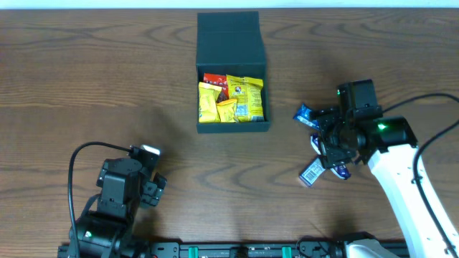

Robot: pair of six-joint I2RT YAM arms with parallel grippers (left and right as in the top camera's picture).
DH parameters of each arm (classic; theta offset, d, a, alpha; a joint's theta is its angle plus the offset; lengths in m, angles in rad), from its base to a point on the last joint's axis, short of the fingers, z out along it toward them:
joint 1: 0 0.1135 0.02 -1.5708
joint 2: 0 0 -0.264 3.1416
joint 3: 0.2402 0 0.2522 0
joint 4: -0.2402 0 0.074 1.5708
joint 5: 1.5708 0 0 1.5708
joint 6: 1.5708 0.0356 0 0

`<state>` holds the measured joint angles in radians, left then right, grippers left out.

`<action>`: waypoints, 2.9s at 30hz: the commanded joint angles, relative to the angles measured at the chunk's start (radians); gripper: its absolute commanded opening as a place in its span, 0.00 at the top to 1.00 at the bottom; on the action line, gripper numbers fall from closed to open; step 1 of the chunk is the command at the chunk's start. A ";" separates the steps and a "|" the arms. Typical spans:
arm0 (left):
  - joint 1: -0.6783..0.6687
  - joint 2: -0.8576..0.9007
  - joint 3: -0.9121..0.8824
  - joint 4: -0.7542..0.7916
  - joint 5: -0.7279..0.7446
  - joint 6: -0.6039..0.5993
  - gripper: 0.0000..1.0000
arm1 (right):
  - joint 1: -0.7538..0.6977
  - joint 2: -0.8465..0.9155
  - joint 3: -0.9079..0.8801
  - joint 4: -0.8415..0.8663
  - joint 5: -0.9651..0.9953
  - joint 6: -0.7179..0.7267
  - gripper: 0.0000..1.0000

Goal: Pack container
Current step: 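Move the right gripper to the blue snack bar on the right, then grasp the blue snack bar with the right gripper and lift it, then carry the blue bar over the box and lower it inside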

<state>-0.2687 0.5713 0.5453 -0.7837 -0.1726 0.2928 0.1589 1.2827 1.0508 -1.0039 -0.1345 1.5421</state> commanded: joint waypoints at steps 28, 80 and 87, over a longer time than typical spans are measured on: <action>0.007 -0.002 0.000 -0.002 -0.014 0.011 0.05 | -0.262 0.365 -0.009 0.252 -0.113 -0.092 0.22; 0.007 -0.002 0.000 -0.002 -0.014 0.011 0.05 | -0.043 0.535 0.243 0.292 -0.078 -0.940 0.69; 0.007 -0.002 0.000 -0.002 -0.014 0.011 0.05 | 0.070 0.535 0.441 0.093 0.055 -1.143 0.72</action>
<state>-0.2687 0.5713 0.5453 -0.7845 -0.1726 0.2928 0.2169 1.8137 1.4311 -0.8997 -0.1402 0.4965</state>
